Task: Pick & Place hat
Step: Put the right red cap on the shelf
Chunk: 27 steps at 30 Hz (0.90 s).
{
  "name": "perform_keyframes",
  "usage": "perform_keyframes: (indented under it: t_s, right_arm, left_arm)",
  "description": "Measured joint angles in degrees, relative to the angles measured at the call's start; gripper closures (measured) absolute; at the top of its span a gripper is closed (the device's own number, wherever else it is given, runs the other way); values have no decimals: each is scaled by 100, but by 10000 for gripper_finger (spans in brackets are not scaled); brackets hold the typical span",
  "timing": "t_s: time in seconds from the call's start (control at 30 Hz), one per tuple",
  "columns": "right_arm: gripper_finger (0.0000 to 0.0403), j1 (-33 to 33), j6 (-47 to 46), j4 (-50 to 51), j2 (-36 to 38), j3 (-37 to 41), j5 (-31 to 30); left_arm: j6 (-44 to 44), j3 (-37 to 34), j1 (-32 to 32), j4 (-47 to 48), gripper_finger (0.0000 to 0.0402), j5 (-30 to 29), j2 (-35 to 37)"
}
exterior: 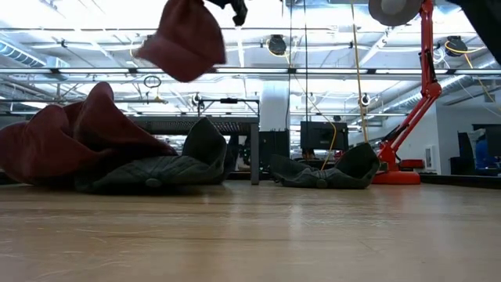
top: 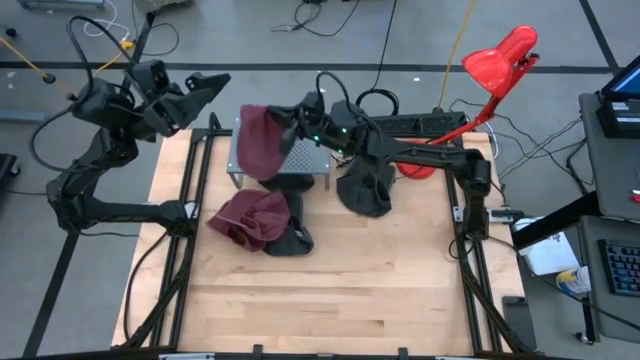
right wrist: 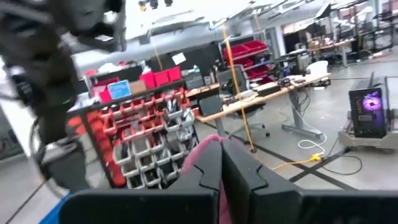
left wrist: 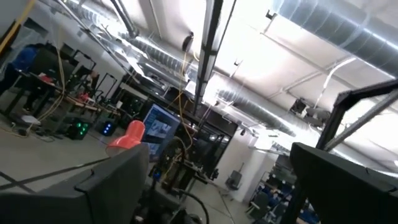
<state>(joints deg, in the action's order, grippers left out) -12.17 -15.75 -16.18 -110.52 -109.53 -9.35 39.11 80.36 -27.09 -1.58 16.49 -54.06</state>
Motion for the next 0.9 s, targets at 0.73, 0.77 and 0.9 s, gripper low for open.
perform_keyframes:
  t_s: [0.73, 0.77, 0.9]
  right_arm:
    - [403, -865, -712, 1126, -1032, -584, -117]
    - [403, -916, -713, 1334, -1032, -584, -117]
    - [403, -1064, -711, 2014, -1034, -584, -105]
  left_arm:
    - [-878, -1, 1, 966, 7, -1752, -314]
    - [-872, -2, 0, 1078, 7, -1824, -332]
    - [-789, -2, 0, 1358, 7, -1942, -380]
